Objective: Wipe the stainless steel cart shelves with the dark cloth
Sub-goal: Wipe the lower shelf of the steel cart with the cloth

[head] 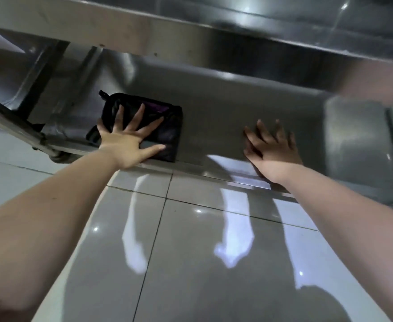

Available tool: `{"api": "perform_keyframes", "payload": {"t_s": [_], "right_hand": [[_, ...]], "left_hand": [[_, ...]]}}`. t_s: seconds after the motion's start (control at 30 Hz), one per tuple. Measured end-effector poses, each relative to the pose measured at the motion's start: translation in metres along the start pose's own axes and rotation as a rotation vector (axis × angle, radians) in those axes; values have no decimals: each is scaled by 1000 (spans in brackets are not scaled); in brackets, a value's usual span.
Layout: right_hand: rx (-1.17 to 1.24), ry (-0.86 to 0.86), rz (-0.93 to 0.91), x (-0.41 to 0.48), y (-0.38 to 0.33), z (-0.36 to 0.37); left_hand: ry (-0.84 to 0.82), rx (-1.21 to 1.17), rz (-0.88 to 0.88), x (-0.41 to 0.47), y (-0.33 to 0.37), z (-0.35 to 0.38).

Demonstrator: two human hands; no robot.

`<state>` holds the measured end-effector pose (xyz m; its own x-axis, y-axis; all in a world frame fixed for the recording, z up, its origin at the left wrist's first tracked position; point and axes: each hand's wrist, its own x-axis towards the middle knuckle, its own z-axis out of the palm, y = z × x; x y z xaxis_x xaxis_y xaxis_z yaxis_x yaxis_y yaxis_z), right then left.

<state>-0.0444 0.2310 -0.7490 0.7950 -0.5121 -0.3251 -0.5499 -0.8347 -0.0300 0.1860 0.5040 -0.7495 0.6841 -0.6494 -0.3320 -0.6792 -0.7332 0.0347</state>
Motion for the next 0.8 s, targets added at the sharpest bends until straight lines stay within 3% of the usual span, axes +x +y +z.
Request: {"api": "perform_keyframes", "payload": {"t_s": [0.1, 0.23, 0.5, 0.6, 0.7, 0.8], "right_hand": [[-21, -87, 75, -18, 59, -1], [68, -128, 126, -19, 69, 7], [295, -141, 94, -15, 77, 1], [580, -77, 86, -10, 94, -2], [871, 48, 198, -12, 105, 1], [810, 220, 209, -16, 98, -4]], "left_hand": [[-24, 16, -26, -3, 5, -4], [-61, 19, -36, -8, 34, -4], [-71, 25, 112, -11, 231, 7], [-112, 16, 124, -11, 301, 11], [-79, -35, 115, -14, 319, 14], [21, -181, 112, -19, 301, 8]]}}
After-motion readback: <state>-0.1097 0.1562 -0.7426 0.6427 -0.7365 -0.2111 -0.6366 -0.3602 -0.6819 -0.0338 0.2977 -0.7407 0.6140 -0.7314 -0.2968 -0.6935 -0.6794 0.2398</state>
